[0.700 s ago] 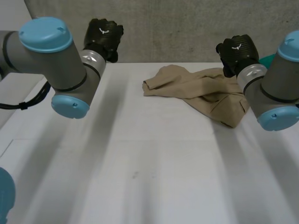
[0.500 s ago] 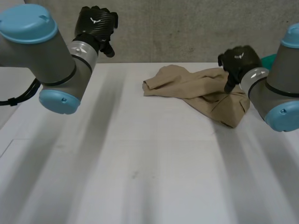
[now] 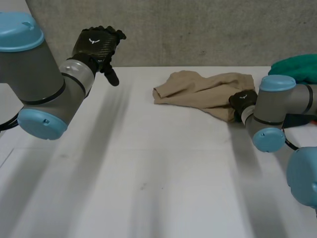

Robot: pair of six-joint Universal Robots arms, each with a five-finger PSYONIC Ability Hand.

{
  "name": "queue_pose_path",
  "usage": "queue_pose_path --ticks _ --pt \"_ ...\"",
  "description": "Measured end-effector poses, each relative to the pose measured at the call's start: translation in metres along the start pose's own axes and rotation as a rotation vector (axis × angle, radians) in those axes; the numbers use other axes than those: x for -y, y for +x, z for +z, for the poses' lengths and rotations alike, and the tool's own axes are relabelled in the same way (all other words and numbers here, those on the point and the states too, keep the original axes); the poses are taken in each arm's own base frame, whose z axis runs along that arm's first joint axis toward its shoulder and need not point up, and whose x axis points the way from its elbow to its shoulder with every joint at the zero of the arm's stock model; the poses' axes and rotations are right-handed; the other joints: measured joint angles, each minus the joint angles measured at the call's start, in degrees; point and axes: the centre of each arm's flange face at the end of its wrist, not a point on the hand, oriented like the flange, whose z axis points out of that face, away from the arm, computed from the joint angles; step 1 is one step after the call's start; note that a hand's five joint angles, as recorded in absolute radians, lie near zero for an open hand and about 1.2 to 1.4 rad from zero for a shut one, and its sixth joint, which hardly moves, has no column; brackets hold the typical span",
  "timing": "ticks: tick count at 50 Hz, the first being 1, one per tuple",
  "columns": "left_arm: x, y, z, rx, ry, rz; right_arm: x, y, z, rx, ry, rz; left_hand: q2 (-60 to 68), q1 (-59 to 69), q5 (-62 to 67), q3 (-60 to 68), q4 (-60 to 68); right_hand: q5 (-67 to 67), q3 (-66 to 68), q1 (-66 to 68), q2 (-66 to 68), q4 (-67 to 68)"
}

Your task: Fold the laundry.

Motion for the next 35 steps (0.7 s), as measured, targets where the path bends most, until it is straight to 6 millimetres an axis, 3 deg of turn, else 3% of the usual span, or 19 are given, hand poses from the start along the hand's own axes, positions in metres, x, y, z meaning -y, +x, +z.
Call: queue_pose_path --ticks 2,6,7,9,10,17,26,32,35 --pt "-0.001 -0.001 0.000 0.002 -0.004 0.000 0.006 0.003 -0.002 -0.010 0.014 0.005 0.00 0.00 0.00 0.00 0.00 0.74 0.62 0.78 0.54 0.49" --pt "-0.004 -0.003 -0.001 0.008 -0.010 0.001 0.050 0.017 -0.025 -0.017 0.100 0.047 0.00 0.00 0.00 0.00 0.00 1.63 1.09 0.79 0.54 0.52" --pt "-0.004 -0.004 -0.001 0.010 -0.011 0.001 0.075 0.024 -0.042 -0.012 0.154 0.071 0.00 0.00 0.00 0.00 0.00 1.90 1.20 0.79 0.54 0.52" --pt "-0.004 -0.004 -0.001 0.011 -0.012 0.001 0.092 0.029 -0.055 -0.005 0.198 0.088 0.00 0.00 0.00 0.00 0.00 2.11 1.39 0.79 0.54 0.67" --pt "-0.004 -0.004 -0.001 0.011 -0.014 -0.001 0.123 0.037 -0.080 0.013 0.280 0.121 0.00 0.00 0.00 0.00 0.00 2.28 1.49 0.79 0.54 0.91" --pt "-0.014 0.009 -0.005 -0.015 -0.057 -0.052 0.193 0.038 -0.162 0.119 0.481 0.177 0.00 0.00 0.00 0.00 0.00 2.66 1.60 1.75 0.54 1.19" --pt "-0.053 0.045 -0.016 -0.095 -0.218 -0.191 0.232 0.031 -0.235 0.214 0.560 0.169 0.00 0.00 0.00 0.00 0.00 2.66 2.11 2.23 0.54 1.48" --pt "-0.073 0.069 -0.026 -0.146 -0.338 -0.283 0.238 0.025 -0.261 0.253 0.575 0.161 0.54 0.59 0.85 0.41 0.72 2.64 2.11 2.23 0.54 1.50" --pt "-0.082 0.083 -0.034 -0.172 -0.404 -0.324 0.238 0.021 -0.270 0.269 0.573 0.158 7.80 8.31 8.44 7.39 8.24 2.64 2.12 2.23 0.54 1.51"
